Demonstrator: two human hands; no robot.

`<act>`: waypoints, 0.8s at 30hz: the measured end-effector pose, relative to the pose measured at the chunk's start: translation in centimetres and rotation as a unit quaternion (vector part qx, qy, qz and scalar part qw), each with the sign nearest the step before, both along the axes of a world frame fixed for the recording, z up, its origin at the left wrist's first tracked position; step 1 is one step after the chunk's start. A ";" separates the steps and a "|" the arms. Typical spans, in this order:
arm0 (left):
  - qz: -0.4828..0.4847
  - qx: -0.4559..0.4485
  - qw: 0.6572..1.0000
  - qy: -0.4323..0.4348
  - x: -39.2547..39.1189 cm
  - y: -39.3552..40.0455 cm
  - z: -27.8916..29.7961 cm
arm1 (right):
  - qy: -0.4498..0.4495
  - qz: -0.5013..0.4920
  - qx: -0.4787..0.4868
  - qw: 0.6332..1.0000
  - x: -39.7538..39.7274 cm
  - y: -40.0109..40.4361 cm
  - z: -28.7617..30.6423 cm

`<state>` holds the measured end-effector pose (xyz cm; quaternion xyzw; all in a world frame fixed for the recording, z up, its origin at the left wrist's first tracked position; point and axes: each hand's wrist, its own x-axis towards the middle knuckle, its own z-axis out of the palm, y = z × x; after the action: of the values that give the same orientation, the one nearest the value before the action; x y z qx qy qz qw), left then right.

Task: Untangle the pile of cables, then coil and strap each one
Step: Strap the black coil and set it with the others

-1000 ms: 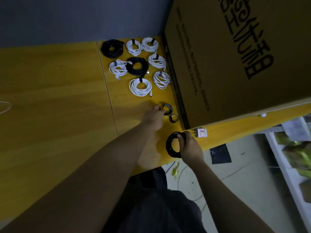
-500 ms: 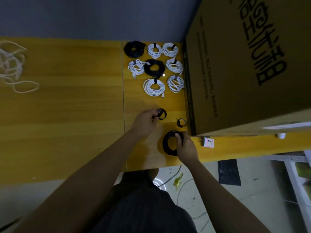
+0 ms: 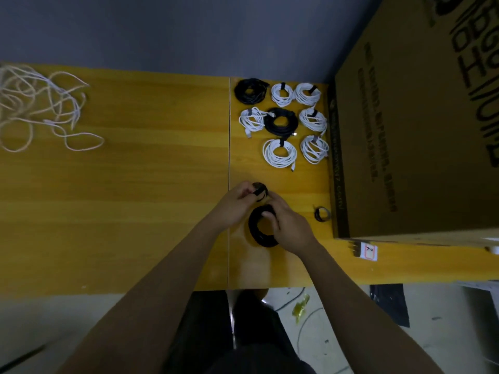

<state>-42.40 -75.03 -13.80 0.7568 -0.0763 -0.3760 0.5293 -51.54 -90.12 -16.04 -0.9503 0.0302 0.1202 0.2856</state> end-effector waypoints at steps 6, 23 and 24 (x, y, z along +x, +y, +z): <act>-0.031 0.018 0.999 0.005 3.6 2.5 -1.3 | -0.019 -0.077 0.071 0.994 2.9 2.3 -1.4; -0.053 -0.027 0.998 0.004 8.6 5.4 -4.3 | -0.088 -0.221 0.034 0.971 1.9 6.2 -4.2; -0.063 -0.012 0.998 -0.017 8.5 5.3 -4.5 | -0.087 -0.231 0.036 0.968 1.6 6.1 -4.1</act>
<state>-33.87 -69.70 -18.28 0.7503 -0.1376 -0.3943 0.5125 -49.98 -84.07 -20.11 -0.9135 0.2191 -0.0310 0.3415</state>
